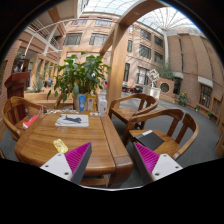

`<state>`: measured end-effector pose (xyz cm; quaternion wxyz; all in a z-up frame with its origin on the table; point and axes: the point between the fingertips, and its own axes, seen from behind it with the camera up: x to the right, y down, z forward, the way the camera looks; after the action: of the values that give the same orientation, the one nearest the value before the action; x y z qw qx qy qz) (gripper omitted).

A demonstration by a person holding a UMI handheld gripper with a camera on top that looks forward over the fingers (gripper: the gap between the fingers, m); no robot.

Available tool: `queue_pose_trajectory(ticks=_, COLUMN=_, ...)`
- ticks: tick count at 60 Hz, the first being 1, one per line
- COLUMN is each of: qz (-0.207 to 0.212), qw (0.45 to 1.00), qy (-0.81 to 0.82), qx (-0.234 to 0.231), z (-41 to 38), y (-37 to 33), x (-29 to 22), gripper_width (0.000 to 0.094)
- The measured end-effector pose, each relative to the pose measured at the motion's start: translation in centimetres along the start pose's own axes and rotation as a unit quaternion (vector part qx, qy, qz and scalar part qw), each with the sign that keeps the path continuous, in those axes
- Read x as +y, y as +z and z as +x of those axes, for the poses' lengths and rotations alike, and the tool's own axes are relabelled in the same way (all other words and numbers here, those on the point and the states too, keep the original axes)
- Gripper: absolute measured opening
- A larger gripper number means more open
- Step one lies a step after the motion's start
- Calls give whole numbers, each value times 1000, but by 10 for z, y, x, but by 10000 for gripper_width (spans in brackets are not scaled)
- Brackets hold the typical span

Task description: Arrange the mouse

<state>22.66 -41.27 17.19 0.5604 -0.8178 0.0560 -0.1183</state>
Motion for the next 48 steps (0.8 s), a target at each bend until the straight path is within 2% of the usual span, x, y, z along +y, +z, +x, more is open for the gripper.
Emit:
queue_pose_trajectory(ticks=11, qz=-29, qw=1000, qy=-6, qx=-1, z=4, y=2, x=34, gripper_width=848)
queue_pose_trajectory(ticks=22, qz=-69, qw=997, qy=-2, qx=-43, z=-30, y=3, x=85, gripper_width=848)
queue_pose_trajectory(ticks=29, qz=-90, qw=992, qy=-14, qx=-86, z=-77, y=17, x=108, gripper_width=851)
queue_pose_trajectory(ticks=34, qz=-96, qw=988, qy=-21, qx=-118, z=-114, y=31, x=115, gripper_width=852)
queue_pose_trajectory(ticks=48, qz=-96, qw=981, qy=-28, qx=-163, z=-196, y=88, x=111, gripper_width=849)
